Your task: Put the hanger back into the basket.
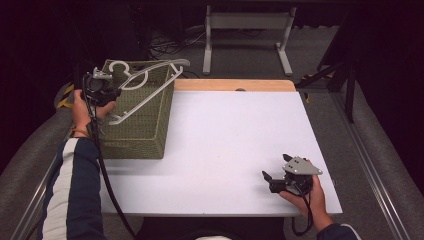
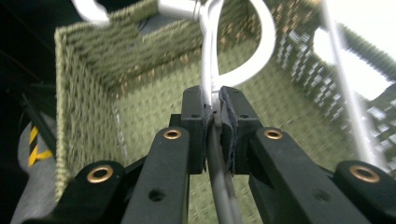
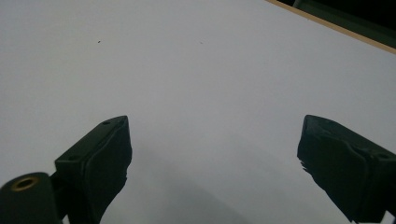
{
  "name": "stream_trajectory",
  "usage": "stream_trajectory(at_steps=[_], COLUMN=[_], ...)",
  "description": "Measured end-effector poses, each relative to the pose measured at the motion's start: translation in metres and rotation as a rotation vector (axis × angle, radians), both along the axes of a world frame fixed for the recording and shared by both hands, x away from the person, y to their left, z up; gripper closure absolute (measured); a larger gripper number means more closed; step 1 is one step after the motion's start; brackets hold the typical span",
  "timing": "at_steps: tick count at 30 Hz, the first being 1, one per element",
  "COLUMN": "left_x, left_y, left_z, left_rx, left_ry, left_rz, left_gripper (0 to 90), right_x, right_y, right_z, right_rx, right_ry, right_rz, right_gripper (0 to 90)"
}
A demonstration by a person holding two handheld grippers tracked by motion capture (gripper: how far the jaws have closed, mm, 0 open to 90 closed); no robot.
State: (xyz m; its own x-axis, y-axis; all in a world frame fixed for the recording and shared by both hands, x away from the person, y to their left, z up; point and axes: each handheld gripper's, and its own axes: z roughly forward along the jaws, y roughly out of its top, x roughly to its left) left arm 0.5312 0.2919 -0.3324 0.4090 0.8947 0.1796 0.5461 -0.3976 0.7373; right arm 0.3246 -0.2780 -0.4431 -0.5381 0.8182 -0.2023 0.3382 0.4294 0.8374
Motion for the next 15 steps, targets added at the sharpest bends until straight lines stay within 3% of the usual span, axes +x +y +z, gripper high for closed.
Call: stream_trajectory(at_steps=[5,6,7,10,12,15], left_x=[0.007,0.007,0.008,0.01,0.008,0.002], left_y=[0.002,0.002,0.004,0.007,0.009,0.01], left_z=[-0.016,-0.016,-0.02,-0.024,-0.023,-0.021], left_rx=[0.085,0.085,0.082,0.099,0.086,0.043], left_ry=[0.055,0.055,0.084,0.093,0.088,0.028], left_rz=[0.013,0.013,0.006,0.024,0.023,0.026], left_gripper=[80.1,76.9,76.9,71.0,67.6,62.7], right_x=[0.001,0.001,0.001,0.001,0.001,0.001], right_y=[-0.001,-0.001,-0.001,0.0,0.001,0.0], right_z=[-0.001,-0.001,-0.001,-0.001,-0.002,-0.001], right_rx=[-0.002,-0.002,-0.002,-0.003,-0.007,-0.004], right_ry=[0.004,0.004,0.005,0.004,0.006,0.003], right_rz=[-0.001,-0.001,0.0,0.002,0.001,0.0], right_gripper=[10.6,10.6,10.5,10.6,10.6,10.6])
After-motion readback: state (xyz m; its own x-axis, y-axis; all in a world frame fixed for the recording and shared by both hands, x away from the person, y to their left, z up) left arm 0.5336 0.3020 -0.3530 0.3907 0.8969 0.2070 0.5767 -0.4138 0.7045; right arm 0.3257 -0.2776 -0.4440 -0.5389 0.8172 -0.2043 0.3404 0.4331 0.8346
